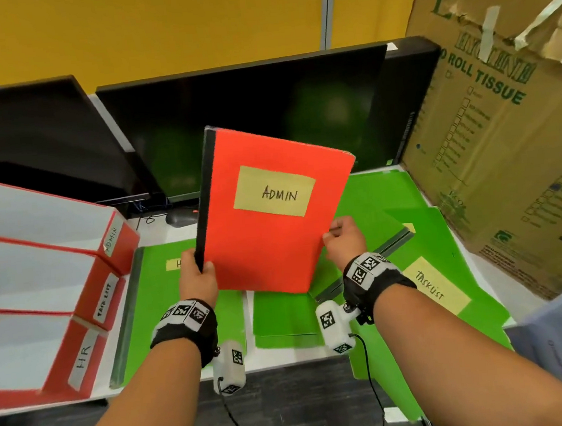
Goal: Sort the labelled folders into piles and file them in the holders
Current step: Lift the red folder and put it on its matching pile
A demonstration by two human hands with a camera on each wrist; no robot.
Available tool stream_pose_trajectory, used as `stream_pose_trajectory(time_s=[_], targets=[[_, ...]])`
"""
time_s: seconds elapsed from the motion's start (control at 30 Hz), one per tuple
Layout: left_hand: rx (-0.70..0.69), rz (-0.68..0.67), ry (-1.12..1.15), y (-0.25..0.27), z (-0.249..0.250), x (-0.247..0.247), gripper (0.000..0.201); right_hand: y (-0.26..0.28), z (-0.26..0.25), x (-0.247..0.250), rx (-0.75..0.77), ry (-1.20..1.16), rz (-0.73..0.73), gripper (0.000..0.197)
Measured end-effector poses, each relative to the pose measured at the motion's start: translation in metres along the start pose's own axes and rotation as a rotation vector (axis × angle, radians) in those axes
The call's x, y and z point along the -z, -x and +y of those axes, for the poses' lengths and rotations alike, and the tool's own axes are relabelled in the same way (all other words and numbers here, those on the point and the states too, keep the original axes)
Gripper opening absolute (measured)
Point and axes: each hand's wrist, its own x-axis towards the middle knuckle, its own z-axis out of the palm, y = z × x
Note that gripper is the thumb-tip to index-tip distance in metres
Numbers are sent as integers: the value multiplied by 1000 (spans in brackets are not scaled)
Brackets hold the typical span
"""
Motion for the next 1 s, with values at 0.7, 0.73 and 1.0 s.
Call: stream_pose_trajectory(time_s=[0.7,0.73,1.0], targets=[[252,35,-280,-33,-53,55,34,27,-20,-87,245,478,-328,19],[278,28,-293,-34,-61,61,34,31,-17,-99,235,484,-357,24],[415,-71,-507,-41,-108,104,41,59,3,-156,198,479,-525,73]])
